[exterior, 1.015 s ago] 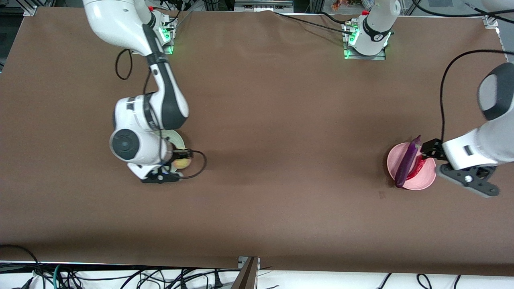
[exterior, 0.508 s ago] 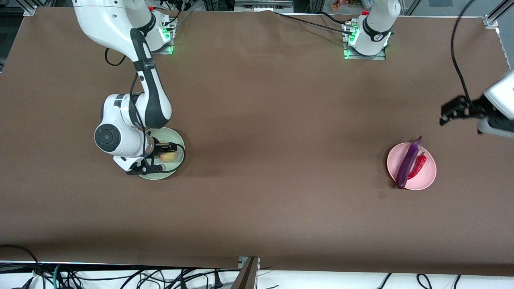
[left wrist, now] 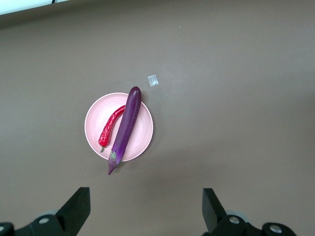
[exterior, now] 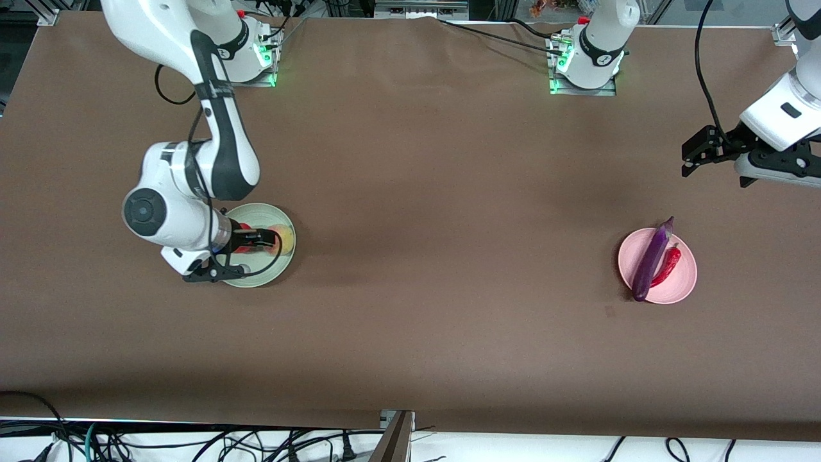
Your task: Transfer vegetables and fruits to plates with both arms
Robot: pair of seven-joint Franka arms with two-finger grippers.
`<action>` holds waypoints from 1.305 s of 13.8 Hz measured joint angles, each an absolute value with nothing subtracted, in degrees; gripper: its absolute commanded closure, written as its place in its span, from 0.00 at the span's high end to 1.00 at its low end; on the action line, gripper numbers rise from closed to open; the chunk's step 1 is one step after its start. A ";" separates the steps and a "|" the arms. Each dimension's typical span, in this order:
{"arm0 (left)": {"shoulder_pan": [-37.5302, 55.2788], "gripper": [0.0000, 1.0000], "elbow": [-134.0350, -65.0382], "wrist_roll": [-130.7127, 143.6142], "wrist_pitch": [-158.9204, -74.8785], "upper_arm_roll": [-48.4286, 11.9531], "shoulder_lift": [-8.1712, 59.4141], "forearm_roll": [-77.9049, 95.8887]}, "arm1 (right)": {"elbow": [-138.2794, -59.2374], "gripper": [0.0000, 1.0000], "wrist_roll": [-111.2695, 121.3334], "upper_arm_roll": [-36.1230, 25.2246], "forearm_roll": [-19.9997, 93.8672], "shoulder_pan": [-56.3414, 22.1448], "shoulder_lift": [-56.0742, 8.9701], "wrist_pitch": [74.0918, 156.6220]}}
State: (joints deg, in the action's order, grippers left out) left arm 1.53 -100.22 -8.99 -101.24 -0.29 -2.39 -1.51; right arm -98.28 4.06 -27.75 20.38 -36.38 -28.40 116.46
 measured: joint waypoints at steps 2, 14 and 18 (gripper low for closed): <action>1.54 1.00 -99.48 -8.74 -99.53 -0.27 -1.73 -1.51 | -97.57 1.00 4.48 -28.42 18.08 -36.37 -23.69 112.70; 1.31 1.00 -98.75 -8.21 -97.58 0.11 -1.62 -1.50 | -80.36 1.00 4.77 -31.94 9.91 -36.04 -11.69 78.74; 1.33 1.00 -98.71 -8.21 -97.58 -0.11 -1.62 -1.50 | -83.68 1.00 4.74 -17.71 5.88 -23.94 -9.89 80.65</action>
State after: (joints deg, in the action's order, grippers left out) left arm 1.33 -98.71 -8.21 -97.58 -0.11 -1.62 -1.50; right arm -83.68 4.74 -17.71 5.88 -23.94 -9.89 80.65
